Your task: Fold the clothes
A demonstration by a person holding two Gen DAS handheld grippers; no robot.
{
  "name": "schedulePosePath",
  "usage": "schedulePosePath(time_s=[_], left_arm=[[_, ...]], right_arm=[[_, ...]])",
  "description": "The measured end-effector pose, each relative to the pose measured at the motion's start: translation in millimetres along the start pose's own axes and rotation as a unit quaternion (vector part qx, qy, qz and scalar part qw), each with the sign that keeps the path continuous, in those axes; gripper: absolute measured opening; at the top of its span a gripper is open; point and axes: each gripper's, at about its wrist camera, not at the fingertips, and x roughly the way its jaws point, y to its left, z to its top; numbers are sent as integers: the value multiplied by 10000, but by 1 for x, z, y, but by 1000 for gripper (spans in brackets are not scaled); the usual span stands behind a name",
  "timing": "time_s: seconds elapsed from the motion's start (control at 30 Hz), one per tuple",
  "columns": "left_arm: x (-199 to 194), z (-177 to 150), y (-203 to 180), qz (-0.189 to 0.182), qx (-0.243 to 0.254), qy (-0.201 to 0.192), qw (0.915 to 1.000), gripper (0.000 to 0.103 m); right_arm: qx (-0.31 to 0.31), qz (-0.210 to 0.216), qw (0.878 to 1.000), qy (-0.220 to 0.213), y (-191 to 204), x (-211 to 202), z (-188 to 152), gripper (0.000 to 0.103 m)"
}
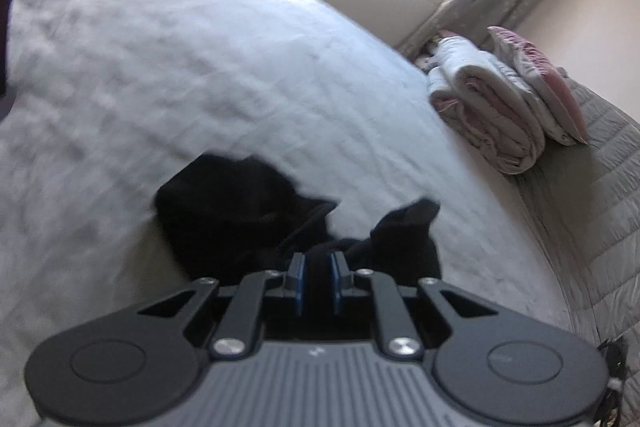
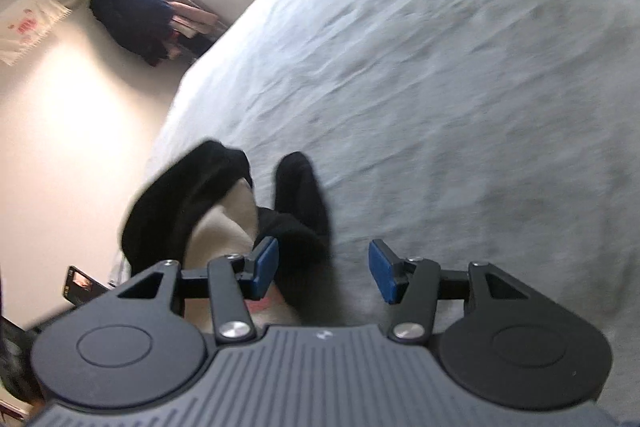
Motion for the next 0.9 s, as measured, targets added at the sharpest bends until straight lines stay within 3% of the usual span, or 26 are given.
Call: schedulePosePath(time_s=[0.17,0.23,0.27,0.37,0.63,0.77,0.9], left_arm=[[-1,-1,17,-143,-194,155,9996,13],[-1,-1,24,-166,-259,193,9993,13],[-1,-1,26,-165,-289,201,9992,13],[-3,1,31,-232,-405,194,9987,12],[-21,9,25,-716,-464,-274,9960,12],[-31,10,13,-1072,-271,-491,9927,12],[-31,4,-2,-1388,99,-471,9891,12]], right_arm=[[-58,-7,9999,-110,8,27,-9,55],[-140,50,9997,-190,12,36,-11,43],[-194,121,9996,-171,14,40,-13,25],[-315,55,9989,-332,17,41,-18,14],[-474,-59,9869,-1542,30,-21,6,10],[-839,-31,9755,-2034,45,-57,9,10],[-1097,-25,9648,-2389,54,-85,8,10]])
